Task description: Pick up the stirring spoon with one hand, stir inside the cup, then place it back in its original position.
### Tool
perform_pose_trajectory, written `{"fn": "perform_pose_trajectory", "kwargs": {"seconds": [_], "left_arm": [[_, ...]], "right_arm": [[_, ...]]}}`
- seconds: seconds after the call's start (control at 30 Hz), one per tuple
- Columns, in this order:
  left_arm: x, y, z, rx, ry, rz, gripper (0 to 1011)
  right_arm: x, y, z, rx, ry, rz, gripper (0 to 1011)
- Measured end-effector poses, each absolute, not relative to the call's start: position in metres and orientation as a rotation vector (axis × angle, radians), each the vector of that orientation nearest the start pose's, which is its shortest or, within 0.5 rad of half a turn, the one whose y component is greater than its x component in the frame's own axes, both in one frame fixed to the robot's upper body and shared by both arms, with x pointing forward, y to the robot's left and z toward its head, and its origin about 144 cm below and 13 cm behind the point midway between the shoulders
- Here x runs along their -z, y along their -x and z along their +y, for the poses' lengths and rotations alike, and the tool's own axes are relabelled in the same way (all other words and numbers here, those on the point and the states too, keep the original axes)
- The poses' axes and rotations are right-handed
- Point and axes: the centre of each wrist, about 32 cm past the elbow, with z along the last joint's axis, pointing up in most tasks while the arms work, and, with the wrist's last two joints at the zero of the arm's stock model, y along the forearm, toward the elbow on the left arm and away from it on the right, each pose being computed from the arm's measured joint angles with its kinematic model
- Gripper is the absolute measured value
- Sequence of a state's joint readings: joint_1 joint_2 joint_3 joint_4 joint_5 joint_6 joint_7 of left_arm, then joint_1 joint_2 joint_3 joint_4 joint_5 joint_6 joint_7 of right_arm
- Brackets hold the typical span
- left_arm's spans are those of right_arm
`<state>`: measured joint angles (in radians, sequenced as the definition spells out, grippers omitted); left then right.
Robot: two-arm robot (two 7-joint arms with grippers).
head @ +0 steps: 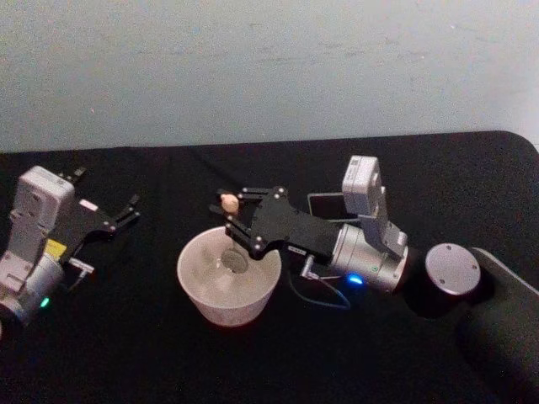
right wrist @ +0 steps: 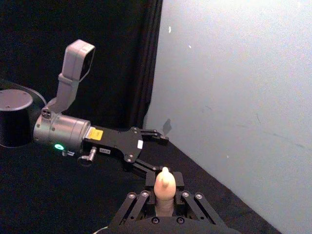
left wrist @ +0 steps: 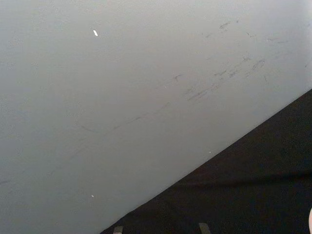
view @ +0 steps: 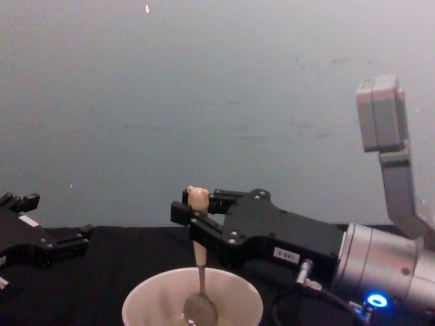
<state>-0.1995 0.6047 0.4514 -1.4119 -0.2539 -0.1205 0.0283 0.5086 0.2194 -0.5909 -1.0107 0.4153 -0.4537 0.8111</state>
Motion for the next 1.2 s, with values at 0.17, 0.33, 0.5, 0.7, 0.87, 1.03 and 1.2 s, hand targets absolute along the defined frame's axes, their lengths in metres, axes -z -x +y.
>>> {"fn": "perform_pose_trajectory", "kwargs": {"seconds": [0.17, 0.33, 0.5, 0.7, 0.87, 1.03, 1.2], "left_arm": [[-1.14, -0.489, 0.31, -1.248, -0.305, -0.285, 1001], [-1.14, -0.489, 0.31, -1.248, -0.304, -0.285, 1001], [-1.14, -0.489, 0.31, -1.248, -0.304, -0.285, 1001], [-1.14, -0.489, 0.31, -1.248, -0.304, -0.285, 1001], [-1.14, -0.489, 0.31, -1.248, -0.304, -0.285, 1001], [-1.14, -0.489, 0.31, -1.248, -0.304, -0.285, 1001], [-1.14, -0.489, 0.31, -1.248, -0.304, -0.285, 1001]], "right_arm": [[-1.125, -0.569, -0.176, 0.398, -0.098, -0.227, 211], [-1.124, -0.57, -0.176, 0.414, -0.099, -0.227, 211], [-1.126, -0.569, -0.18, 0.425, -0.102, -0.231, 211], [-1.128, -0.561, -0.191, 0.428, -0.1, -0.229, 211], [-1.128, -0.551, -0.199, 0.412, -0.102, -0.216, 211], [-1.127, -0.542, -0.197, 0.382, -0.107, -0.198, 211], [-1.126, -0.539, -0.187, 0.353, -0.12, -0.185, 211]]}}
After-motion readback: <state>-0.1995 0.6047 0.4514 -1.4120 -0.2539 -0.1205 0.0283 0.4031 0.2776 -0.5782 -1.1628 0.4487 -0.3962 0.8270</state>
